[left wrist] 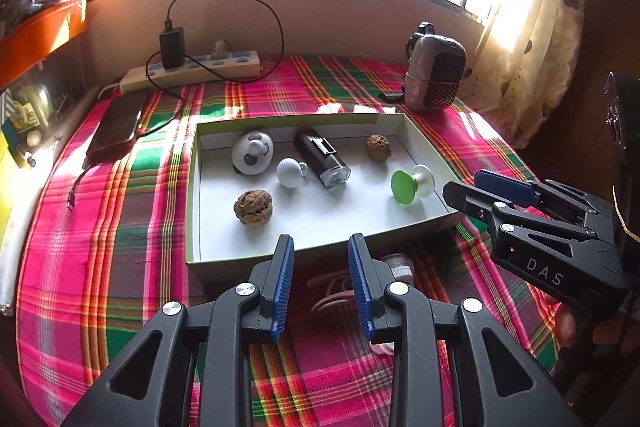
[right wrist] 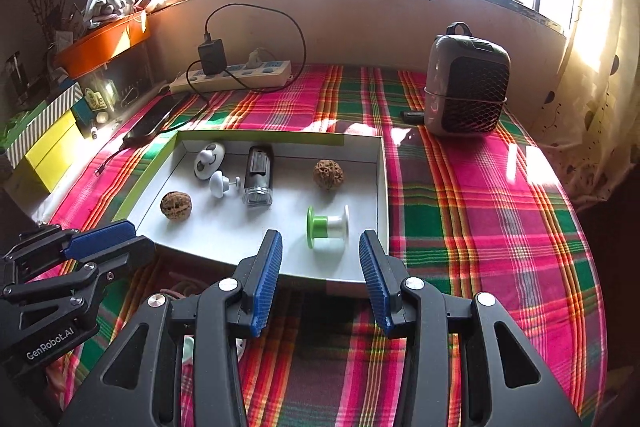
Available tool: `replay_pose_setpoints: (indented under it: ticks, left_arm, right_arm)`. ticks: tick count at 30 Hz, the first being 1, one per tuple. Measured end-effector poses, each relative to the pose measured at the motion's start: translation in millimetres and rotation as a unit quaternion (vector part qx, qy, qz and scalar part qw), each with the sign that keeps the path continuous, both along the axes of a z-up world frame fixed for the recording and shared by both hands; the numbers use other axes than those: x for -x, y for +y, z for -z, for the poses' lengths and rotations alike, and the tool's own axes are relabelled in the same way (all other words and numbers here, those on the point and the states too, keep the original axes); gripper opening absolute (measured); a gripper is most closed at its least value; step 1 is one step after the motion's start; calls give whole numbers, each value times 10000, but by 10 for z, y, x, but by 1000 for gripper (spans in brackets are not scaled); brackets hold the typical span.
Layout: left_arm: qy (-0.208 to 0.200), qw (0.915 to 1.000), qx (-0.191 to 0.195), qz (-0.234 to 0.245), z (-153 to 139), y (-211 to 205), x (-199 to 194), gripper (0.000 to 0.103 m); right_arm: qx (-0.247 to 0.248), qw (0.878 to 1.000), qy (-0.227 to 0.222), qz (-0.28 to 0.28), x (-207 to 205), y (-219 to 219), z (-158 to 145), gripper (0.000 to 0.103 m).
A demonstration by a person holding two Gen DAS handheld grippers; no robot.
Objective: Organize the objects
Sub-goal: 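Withdraw both grippers from the box toward the clip and cable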
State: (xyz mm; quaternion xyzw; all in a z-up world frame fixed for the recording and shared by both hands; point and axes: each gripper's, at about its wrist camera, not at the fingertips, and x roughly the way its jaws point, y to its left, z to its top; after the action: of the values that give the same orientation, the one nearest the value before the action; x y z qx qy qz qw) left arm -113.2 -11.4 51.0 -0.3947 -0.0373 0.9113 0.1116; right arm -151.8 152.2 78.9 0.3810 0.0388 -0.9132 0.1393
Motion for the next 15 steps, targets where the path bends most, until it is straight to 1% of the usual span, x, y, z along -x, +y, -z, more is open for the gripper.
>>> replay_pose_setpoints:
  ticks: [4, 8, 12, 15]
  left_arm:
    - [-147, 9997, -166, 88, 108, -21, -107, 26]
    - [-262, 9988, -320, 275, 192, 14, -178, 26]
    - [-288, 9981, -319, 450, 235, 97, -218, 27]
    - [-372, 9969, -362, 591, 267, 164, -220, 30]
  right_arm:
    - [17, 10000, -42, -3, -116, 54, 66, 42]
    - [66, 9999, -116, 73, -197, 130, 151, 42]
    - [116, 9997, -178, 122, -263, 192, 209, 42]
    - [151, 9996, -202, 152, -299, 229, 229, 42]
